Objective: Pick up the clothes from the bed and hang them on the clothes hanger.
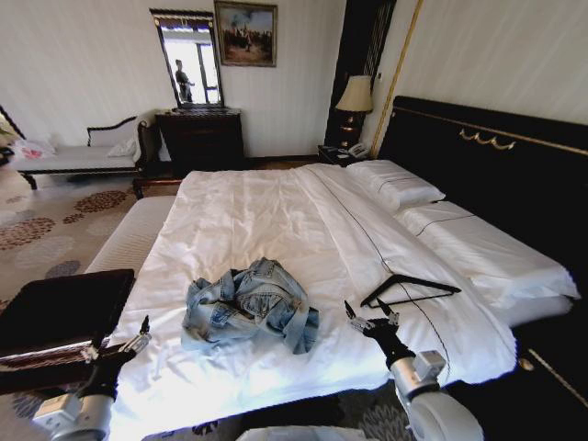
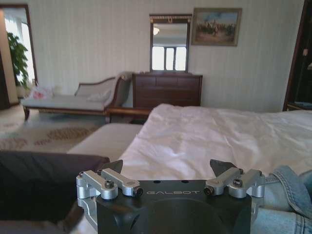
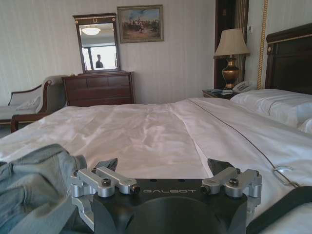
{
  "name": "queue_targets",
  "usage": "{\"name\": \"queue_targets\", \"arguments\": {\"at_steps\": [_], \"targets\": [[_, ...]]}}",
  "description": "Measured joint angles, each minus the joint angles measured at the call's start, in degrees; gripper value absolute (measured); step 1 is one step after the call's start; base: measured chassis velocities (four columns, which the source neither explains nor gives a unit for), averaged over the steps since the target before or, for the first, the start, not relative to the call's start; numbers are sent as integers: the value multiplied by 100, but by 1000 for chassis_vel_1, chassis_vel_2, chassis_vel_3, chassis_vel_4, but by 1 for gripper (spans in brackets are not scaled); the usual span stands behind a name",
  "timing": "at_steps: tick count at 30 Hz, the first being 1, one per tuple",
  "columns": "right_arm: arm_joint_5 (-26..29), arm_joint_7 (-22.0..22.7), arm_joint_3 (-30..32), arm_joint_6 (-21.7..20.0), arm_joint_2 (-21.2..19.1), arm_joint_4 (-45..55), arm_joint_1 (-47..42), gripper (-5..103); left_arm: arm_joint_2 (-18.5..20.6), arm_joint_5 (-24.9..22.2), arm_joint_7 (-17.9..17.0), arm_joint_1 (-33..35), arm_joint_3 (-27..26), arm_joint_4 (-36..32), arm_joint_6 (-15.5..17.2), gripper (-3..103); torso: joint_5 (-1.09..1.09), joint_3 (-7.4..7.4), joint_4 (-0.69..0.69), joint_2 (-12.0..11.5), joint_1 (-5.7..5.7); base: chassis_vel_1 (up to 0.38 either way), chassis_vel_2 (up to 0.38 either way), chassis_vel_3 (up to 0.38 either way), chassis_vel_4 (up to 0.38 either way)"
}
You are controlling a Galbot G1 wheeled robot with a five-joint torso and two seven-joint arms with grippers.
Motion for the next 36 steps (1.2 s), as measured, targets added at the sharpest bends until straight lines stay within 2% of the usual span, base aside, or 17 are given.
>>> {"name": "queue_targets", "arguments": {"at_steps": [3,5,8,9,11,12,13,14,15,17,18,20,23,26,27,32,36], "targets": [[363,71,44,-180,-194,34,130,100,212,-450,-62,-131,84,66,375,100,0,0,-2,0,-1,0,0,0,0],[459,75,53,-247,-259,52,170,100,251,-536,-75,-160,107,80,446,100,0,-1,-2,1,-2,0,0,0,0],[1347,118,50,-847,-857,200,447,100,360,-653,-121,-302,223,183,642,100,1,-1,-3,1,-4,0,0,0,0],[1347,118,50,-847,-857,200,447,100,360,-653,-121,-302,223,183,642,100,1,-1,-3,1,-4,0,0,0,0],[2403,244,-15,-1384,-1476,299,865,100,369,-591,-125,-356,286,224,655,100,0,-1,-2,1,-3,0,0,0,0],[2724,274,-40,-1545,-1635,311,1000,100,364,-573,-124,-359,299,225,656,100,1,-1,0,1,-3,0,0,0,0],[2724,274,-40,-1545,-1635,311,1000,100,364,-573,-124,-359,299,225,656,100,1,-1,0,1,-3,0,0,0,0],[3601,374,-188,-2054,-2054,289,1518,100,331,-531,-115,-347,337,224,656,100,2,0,0,0,-2,0,0,0,0],[4088,446,-332,-2335,-2314,198,1925,100,301,-496,-107,-325,357,220,645,100,0,0,1,1,-1,0,0,0,0],[4799,522,-766,-2791,-2734,-115,2823,100,243,-431,-80,-268,371,218,595,100,1,0,0,0,-1,0,0,0,0],[4799,522,-766,-2791,-2734,-115,2823,100,243,-431,-80,-268,371,218,595,100,1,0,0,0,-1,0,0,0,0],[5377,581,-1427,-3156,-3048,-524,3844,100,193,-406,-58,-211,355,218,544,100,0,0,2,1,-2,0,0,0,0],[5662,608,-2135,-3315,-3140,-917,4614,100,152,-390,-47,-179,313,217,505,100,-1,0,2,0,-1,0,0,0,0],[5957,681,-3159,-3382,-3064,-1470,5716,100,104,-381,-44,-161,265,193,490,100,-2,0,-1,0,-1,0,0,0,0],[5957,681,-3159,-3382,-3064,-1470,5716,100,104,-381,-44,-161,265,193,490,100,-2,0,-1,0,-1,0,0,0,0],[6123,742,-4753,-3376,-2685,-2365,7090,100,45,-298,-48,-189,255,146,493,100,-2,0,0,0,-1,0,0,0,0],[6127,741,-5332,-3362,-2454,-2817,7576,100,-11,-276,-51,-189,256,139,497,100,-2,0,1,0,0,0,0,0,0]]}}
